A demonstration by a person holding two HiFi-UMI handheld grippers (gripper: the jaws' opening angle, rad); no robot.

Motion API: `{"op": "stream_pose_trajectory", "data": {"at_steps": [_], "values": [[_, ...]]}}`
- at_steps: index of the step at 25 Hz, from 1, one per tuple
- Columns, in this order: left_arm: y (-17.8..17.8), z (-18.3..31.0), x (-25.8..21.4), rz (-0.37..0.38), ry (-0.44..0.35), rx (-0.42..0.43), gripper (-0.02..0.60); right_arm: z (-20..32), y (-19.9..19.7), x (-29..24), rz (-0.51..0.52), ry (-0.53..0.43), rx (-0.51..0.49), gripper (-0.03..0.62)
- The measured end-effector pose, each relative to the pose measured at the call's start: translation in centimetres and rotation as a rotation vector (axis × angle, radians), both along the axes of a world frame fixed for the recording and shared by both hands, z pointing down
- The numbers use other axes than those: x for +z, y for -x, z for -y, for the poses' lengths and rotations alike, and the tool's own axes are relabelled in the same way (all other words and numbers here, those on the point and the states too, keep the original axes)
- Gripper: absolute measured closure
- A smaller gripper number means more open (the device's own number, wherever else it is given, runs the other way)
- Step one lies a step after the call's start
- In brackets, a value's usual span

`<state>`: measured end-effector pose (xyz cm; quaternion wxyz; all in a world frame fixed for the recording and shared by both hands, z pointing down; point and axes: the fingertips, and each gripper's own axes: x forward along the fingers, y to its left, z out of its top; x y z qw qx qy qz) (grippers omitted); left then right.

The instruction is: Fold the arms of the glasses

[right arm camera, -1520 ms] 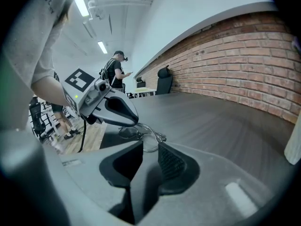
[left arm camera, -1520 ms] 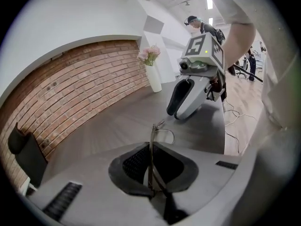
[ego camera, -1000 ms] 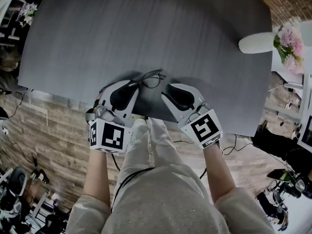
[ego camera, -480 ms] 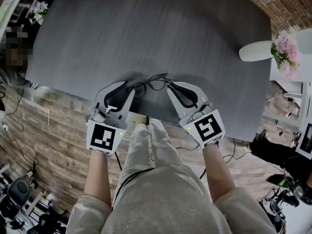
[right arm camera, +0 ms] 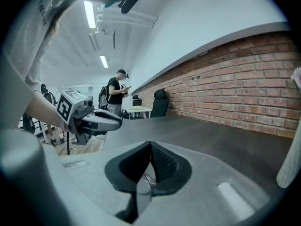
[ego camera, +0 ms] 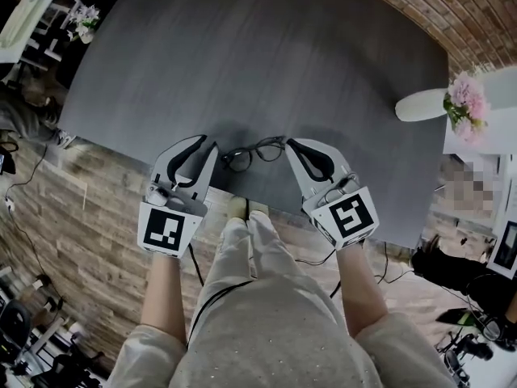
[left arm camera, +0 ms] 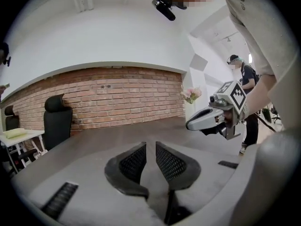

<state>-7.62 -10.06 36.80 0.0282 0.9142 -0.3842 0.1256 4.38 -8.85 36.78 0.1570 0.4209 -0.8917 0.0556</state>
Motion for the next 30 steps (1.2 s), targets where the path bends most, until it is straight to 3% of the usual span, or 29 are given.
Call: {"op": "stream_pose_trajectory", "data": {"at_steps": [12, 16, 24, 30], "values": [[1.0, 0.9, -4.6, -0.023, -0.073, -0.054, 0.582, 1.5, -0.1, -4.8, 0.041, -0.084, 0.009, 0.593], [1.2, 1.4, -6.0, -0.031, -0.096, -0.069, 0.583, 1.8, 0.0, -6.0, 0.033, -0.108, 0.011, 0.594], [1.4, 2.5, -9.5, -0.119, -0.131, -0.116, 0.583, 2.4, -0.2, -8.9, 0.065, -0.157, 0.023, 0.594], [1.8, 2.9, -11.6, -0.133, -0.162, -0.133, 0.583, 2.6, -0.5, -10.8, 0.089, -0.181, 0.037, 0.594]]}}
